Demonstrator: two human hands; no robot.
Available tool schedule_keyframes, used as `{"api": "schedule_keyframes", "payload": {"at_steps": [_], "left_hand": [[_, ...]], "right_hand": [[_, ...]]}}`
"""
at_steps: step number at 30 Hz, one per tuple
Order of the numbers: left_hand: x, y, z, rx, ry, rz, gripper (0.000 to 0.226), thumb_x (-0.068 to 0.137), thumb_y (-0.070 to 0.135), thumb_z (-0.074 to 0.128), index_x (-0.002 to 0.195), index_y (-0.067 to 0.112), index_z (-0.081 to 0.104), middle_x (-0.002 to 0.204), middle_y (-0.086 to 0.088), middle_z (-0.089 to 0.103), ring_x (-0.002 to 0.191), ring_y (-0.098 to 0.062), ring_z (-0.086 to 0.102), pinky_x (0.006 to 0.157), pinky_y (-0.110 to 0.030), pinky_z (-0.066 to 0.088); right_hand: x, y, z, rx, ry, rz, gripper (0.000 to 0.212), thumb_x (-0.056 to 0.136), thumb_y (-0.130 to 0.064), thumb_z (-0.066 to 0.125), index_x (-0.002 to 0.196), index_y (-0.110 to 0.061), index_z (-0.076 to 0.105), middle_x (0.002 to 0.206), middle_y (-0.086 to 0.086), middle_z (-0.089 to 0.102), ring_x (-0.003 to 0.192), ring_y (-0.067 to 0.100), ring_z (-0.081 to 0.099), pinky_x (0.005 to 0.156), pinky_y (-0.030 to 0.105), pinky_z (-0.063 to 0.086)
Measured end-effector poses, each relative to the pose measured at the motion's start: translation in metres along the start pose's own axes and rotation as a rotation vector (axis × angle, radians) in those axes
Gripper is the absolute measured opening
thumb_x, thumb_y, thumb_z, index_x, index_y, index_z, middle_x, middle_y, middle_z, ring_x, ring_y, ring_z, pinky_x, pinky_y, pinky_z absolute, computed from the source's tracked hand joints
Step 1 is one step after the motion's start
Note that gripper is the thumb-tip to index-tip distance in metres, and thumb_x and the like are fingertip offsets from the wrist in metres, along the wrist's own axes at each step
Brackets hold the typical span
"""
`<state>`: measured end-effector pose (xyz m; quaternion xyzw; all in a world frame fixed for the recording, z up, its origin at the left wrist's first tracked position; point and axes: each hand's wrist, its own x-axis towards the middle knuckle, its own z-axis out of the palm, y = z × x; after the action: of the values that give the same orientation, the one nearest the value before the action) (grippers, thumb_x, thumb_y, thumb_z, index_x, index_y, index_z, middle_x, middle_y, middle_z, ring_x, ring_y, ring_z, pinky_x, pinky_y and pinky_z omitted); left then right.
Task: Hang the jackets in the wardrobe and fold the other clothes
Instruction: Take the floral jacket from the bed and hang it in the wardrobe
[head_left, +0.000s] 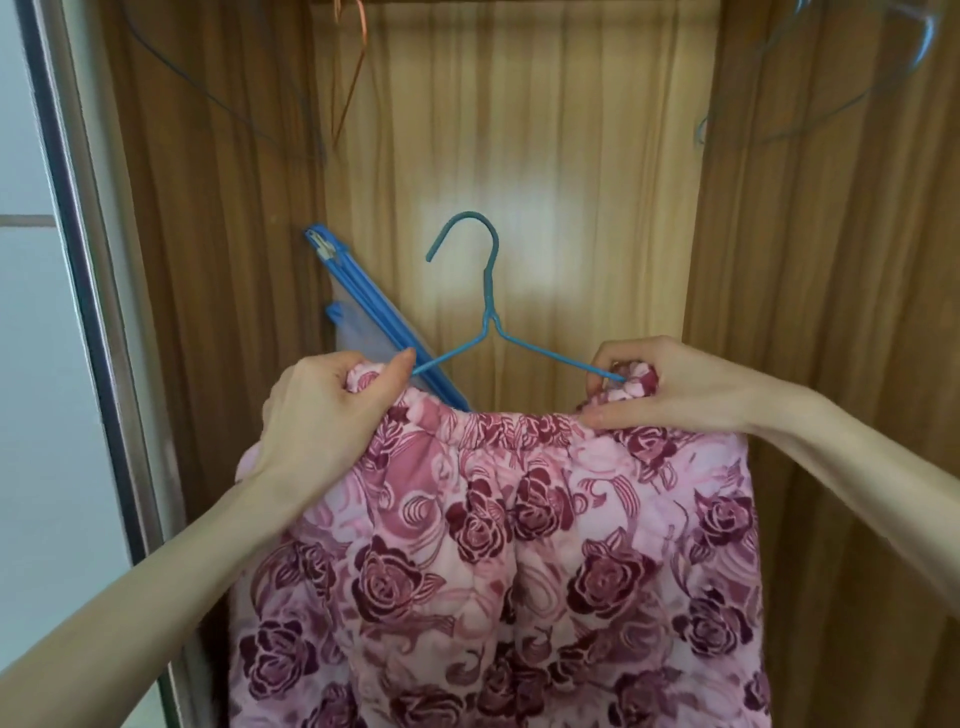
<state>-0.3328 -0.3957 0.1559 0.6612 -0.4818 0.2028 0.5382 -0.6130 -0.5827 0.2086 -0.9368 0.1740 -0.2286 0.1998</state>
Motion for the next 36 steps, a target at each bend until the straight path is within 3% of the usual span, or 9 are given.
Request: {"api": "schedule_keyframes", "payload": {"at_steps": [3, 6, 8, 14, 18, 21, 25, 31, 36], "left_hand": [[0.015, 0.025, 0.003, 0.028, 0.015, 0.090, 0.072, 0.087, 0.073, 0.055, 0.058, 0.007, 0.047, 0.053, -0.007, 0.055, 0.059, -0.033, 0.057, 0.057, -0.041, 0.046], [0.050, 0.057, 0.001, -0.002, 0.060, 0.157, 0.070, 0.089, 0.069, 0.057, 0.059, 0.008, 0.043, 0.053, -0.006, 0.050, 0.058, -0.030, 0.049, 0.058, -0.039, 0.039], [0.081, 0.076, 0.001, -0.008, 0.095, 0.207, 0.067, 0.094, 0.065, 0.059, 0.059, 0.010, 0.041, 0.054, -0.004, 0.045, 0.060, -0.029, 0.046, 0.058, -0.039, 0.036], [0.159, 0.090, 0.011, 0.042, 0.143, 0.396, 0.054, 0.100, 0.062, 0.045, 0.073, 0.016, 0.049, 0.068, -0.006, 0.060, 0.071, -0.036, 0.058, 0.064, -0.044, 0.045], [0.165, 0.093, 0.037, 0.003, 0.153, 0.510, 0.039, 0.101, 0.053, 0.051, 0.093, 0.017, 0.063, 0.091, 0.001, 0.065, 0.088, -0.023, 0.061, 0.073, -0.035, 0.041], [0.172, 0.106, 0.050, -0.030, 0.115, 0.505, 0.039, 0.100, 0.050, 0.064, 0.082, 0.015, 0.064, 0.078, 0.004, 0.059, 0.076, -0.013, 0.051, 0.065, -0.024, 0.032], [0.196, 0.116, 0.049, -0.100, 0.026, 0.379, 0.051, 0.096, 0.052, 0.069, 0.063, 0.014, 0.064, 0.058, 0.000, 0.057, 0.063, -0.017, 0.054, 0.061, -0.036, 0.035], [0.243, 0.134, 0.042, 0.029, -0.011, 0.436, 0.055, 0.101, 0.056, 0.058, 0.072, 0.010, 0.065, 0.068, -0.007, 0.064, 0.074, -0.031, 0.061, 0.070, -0.043, 0.049], [0.292, 0.153, 0.033, 0.171, -0.024, 0.492, 0.051, 0.110, 0.048, 0.043, 0.071, 0.016, 0.048, 0.082, -0.014, 0.062, 0.087, -0.041, 0.061, 0.069, -0.039, 0.034]], "right_hand": [[-0.003, -0.022, -0.017, -0.071, 0.071, -0.046, 0.028, 0.080, -0.044, 0.086, 0.094, -0.025, 0.071, 0.087, 0.000, 0.076, 0.079, 0.020, 0.072, 0.078, 0.040, 0.058], [0.000, -0.034, -0.051, -0.103, 0.273, -0.128, 0.031, 0.088, -0.051, 0.076, 0.085, -0.020, 0.075, 0.076, 0.015, 0.070, 0.069, 0.033, 0.062, 0.066, 0.043, 0.049], [0.004, -0.040, -0.077, -0.097, 0.413, -0.154, 0.034, 0.090, -0.051, 0.074, 0.078, -0.020, 0.076, 0.075, 0.023, 0.066, 0.064, 0.026, 0.052, 0.064, 0.037, 0.041], [0.015, -0.052, -0.149, -0.167, 0.714, -0.138, 0.027, 0.088, -0.046, 0.079, 0.079, -0.020, 0.078, 0.064, 0.001, 0.067, 0.062, 0.007, 0.051, 0.063, 0.024, 0.042], [0.016, -0.054, -0.160, -0.318, 0.766, -0.108, 0.026, 0.086, -0.050, 0.079, 0.081, -0.024, 0.078, 0.075, 0.005, 0.074, 0.070, 0.015, 0.063, 0.069, 0.024, 0.046], [0.016, -0.052, -0.164, -0.323, 0.791, -0.090, 0.027, 0.085, -0.052, 0.080, 0.082, -0.025, 0.078, 0.075, -0.001, 0.075, 0.076, 0.015, 0.067, 0.072, 0.025, 0.049], [0.020, -0.051, -0.178, -0.307, 0.744, 0.014, 0.036, 0.078, -0.059, 0.083, 0.076, -0.024, 0.076, 0.060, -0.013, 0.067, 0.060, 0.000, 0.058, 0.067, 0.028, 0.046], [0.038, -0.080, -0.208, -0.582, 0.547, 0.035, 0.057, 0.088, -0.069, 0.064, 0.067, -0.016, 0.062, 0.058, 0.000, 0.051, 0.060, 0.017, 0.049, 0.064, 0.034, 0.042], [0.067, -0.116, -0.240, -0.666, 0.608, -0.030, 0.051, 0.094, -0.059, 0.064, 0.068, -0.016, 0.065, 0.059, -0.001, 0.053, 0.060, 0.013, 0.049, 0.062, 0.033, 0.038]]}}
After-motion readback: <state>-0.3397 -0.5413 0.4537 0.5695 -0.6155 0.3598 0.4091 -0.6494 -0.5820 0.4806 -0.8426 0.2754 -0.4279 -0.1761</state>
